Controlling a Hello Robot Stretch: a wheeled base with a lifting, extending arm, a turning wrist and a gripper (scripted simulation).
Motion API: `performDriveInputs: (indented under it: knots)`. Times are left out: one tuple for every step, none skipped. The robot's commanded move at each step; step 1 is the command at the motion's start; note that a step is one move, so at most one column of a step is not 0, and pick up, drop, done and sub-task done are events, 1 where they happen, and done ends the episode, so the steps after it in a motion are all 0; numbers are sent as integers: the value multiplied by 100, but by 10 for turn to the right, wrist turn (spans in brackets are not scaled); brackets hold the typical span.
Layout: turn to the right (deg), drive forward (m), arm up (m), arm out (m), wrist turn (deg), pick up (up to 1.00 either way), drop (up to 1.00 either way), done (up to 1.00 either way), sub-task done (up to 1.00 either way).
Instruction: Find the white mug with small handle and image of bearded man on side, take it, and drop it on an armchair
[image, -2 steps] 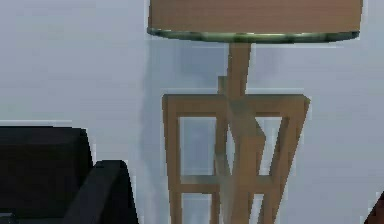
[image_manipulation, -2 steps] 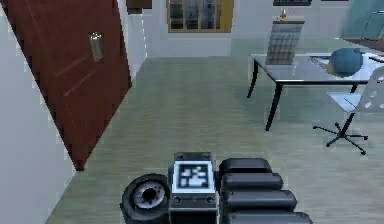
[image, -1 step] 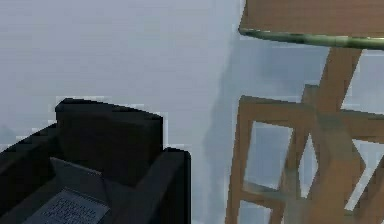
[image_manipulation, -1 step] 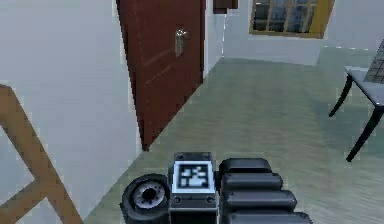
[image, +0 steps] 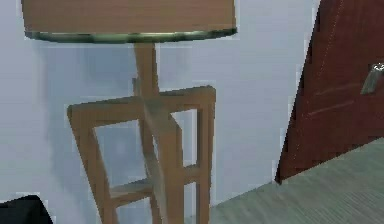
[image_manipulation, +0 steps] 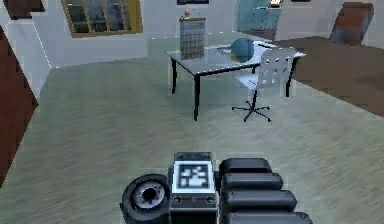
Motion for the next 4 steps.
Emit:
performDriveInputs:
  knots:
    - [450, 0, 0, 0, 0, 0, 0, 0, 0]
    - [450, 0, 0, 0, 0, 0, 0, 0, 0]
    - [330, 0, 0, 0, 0, 0, 0, 0, 0]
    - [450, 0, 0, 0, 0, 0, 0, 0, 0]
